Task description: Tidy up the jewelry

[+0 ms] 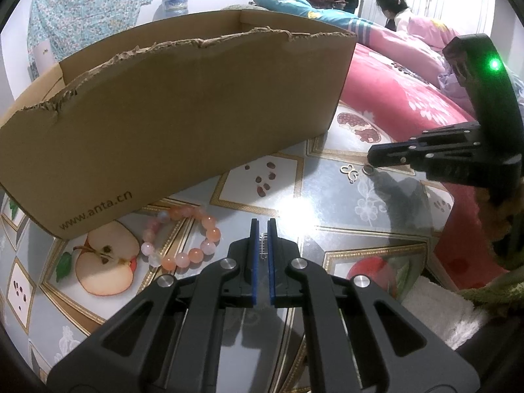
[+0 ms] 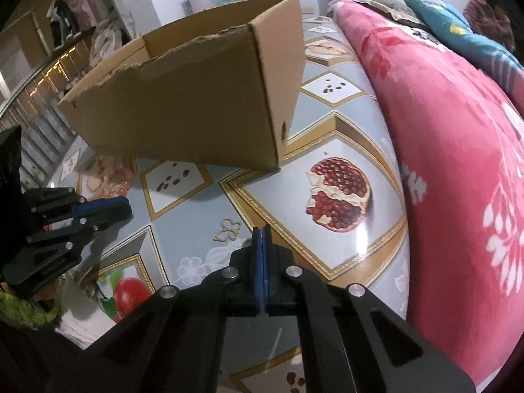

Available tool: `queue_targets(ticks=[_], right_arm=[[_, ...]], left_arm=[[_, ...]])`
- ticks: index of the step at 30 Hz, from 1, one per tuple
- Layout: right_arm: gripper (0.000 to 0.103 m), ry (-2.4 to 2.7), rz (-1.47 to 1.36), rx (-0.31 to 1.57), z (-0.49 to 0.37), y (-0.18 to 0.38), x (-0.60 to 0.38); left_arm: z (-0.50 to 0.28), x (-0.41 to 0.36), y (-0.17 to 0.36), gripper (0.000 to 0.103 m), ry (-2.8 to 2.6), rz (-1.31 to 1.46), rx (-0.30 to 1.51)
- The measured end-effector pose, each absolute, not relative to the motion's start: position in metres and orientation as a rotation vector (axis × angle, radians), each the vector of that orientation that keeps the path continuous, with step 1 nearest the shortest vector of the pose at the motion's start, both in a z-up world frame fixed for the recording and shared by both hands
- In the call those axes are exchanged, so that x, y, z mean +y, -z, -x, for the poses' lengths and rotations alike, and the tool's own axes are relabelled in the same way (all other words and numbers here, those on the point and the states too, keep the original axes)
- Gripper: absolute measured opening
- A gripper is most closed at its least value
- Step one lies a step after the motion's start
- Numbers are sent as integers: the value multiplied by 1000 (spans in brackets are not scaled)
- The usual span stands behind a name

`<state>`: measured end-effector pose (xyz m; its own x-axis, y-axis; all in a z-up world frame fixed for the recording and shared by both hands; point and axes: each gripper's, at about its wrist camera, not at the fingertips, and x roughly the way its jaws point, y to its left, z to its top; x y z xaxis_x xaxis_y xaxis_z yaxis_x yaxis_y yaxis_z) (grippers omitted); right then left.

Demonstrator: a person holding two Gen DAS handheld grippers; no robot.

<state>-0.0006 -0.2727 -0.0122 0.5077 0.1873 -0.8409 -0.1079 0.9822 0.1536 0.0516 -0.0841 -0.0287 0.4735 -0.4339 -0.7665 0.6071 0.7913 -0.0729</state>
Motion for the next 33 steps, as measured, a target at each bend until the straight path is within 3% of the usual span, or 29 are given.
queue_targets(ticks=[18, 21, 26, 33], right_arm=[[1, -248, 35, 1079, 10, 12, -261], [4, -271, 61, 1063, 10, 7, -262], [23, -332, 168, 1052, 6, 10, -249], [23, -416, 225, 1060, -4, 16, -246]], left_arm=[[-53, -81, 31, 4, 635, -217, 877], [-52, -81, 31, 4, 635, -217, 879], [-52, -83, 32, 4, 634, -220, 880], [-51, -83, 32, 4, 632, -226, 879]])
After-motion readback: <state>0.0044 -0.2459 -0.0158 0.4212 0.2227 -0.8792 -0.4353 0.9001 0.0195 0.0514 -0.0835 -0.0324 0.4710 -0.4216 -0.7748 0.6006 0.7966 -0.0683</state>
